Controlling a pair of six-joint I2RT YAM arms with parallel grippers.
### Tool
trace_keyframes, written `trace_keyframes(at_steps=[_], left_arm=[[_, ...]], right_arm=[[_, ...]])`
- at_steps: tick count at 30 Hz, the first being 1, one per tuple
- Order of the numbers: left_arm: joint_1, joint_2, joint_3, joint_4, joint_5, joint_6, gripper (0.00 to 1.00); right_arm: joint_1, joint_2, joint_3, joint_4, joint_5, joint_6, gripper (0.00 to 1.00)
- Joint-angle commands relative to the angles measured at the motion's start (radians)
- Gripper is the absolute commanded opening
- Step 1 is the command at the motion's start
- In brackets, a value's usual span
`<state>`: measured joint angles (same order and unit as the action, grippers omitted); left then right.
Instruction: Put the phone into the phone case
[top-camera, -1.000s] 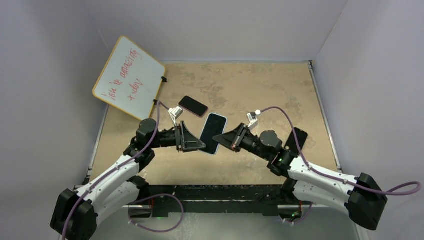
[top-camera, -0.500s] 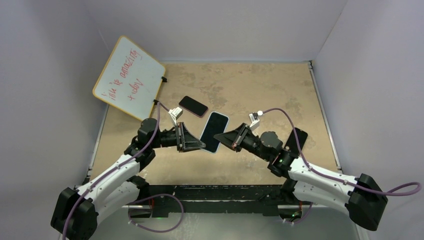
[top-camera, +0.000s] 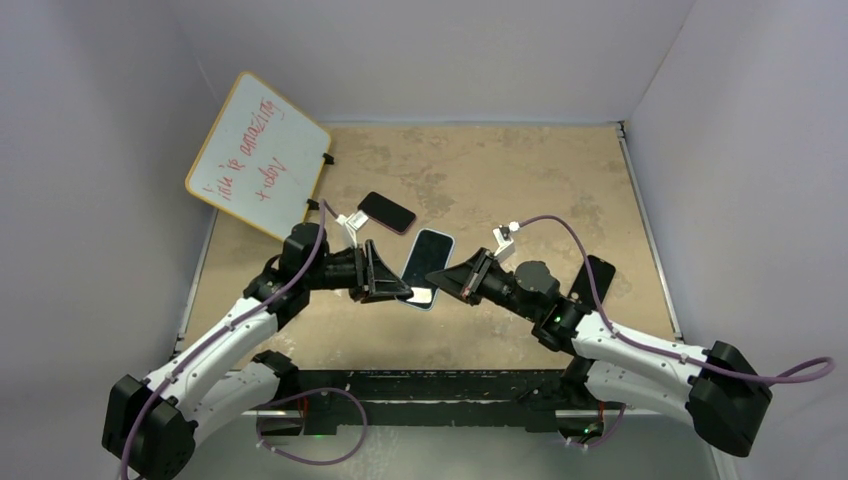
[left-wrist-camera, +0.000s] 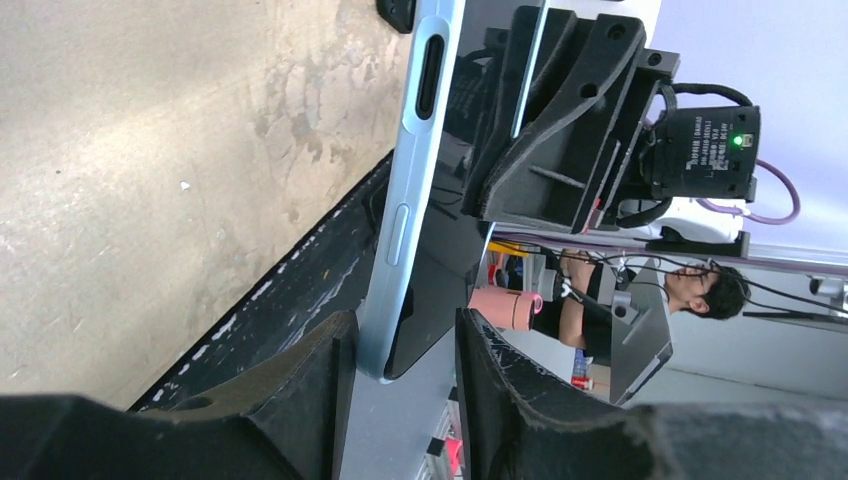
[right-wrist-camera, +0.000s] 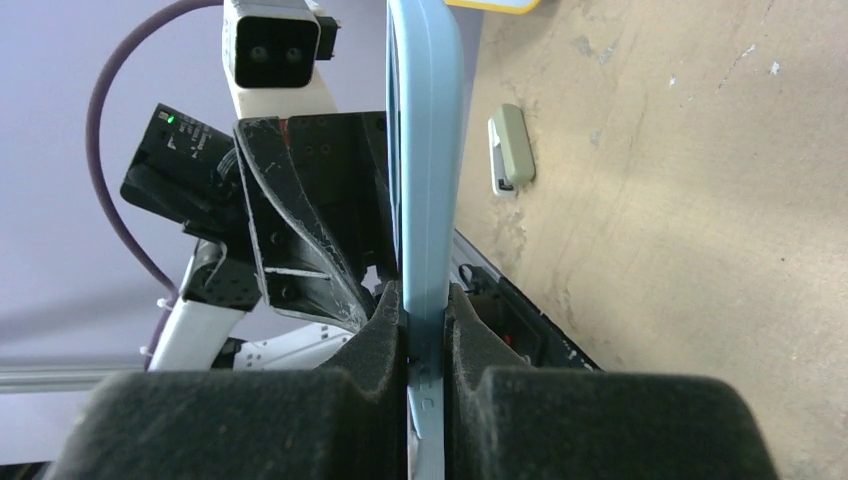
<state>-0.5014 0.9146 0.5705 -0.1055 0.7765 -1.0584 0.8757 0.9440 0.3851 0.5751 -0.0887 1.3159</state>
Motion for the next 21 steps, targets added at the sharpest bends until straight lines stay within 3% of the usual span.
trace_keyframes(at_steps=[1,7,9,11,15,18,19,21], left_arm=[[0.001,-0.022,0.044,-0.025,-0.041,0.031,0.42],[0.001,-0.010,0.025,-0.002,-0.032,0.021,0.28],[0.001,-0.006,0.023,0.003,-0.027,0.019,0.18],[0.001,0.002,0.030,-0.015,-0.035,0.034,0.00],[0.001,0.042,0.107,-0.228,-0.113,0.152,0.00],[0.001,0.058,0.134,-0.283,-0.129,0.186,0.00],[0.001,0.052,0.135,-0.272,-0.124,0.184,0.05],[0.001,0.031,0.137,-0.244,-0.117,0.168,0.24]], right_arm=[[-0.003,-0.018,0.022,0.075,-0.029,-0.040,0.00],[-0.004,-0.019,0.015,0.078,-0.032,-0.034,0.00],[-0.005,-0.016,0.015,0.081,-0.035,-0.034,0.00],[-0.004,-0.014,0.015,0.081,-0.037,-0.037,0.00],[-0.004,-0.004,0.026,0.047,-0.030,-0.067,0.00],[-0.005,0.015,0.021,0.044,-0.030,-0.071,0.00],[-0.004,0.019,0.017,0.057,-0.035,-0.069,0.00],[-0.006,0.020,0.018,0.069,-0.049,-0.071,0.00]])
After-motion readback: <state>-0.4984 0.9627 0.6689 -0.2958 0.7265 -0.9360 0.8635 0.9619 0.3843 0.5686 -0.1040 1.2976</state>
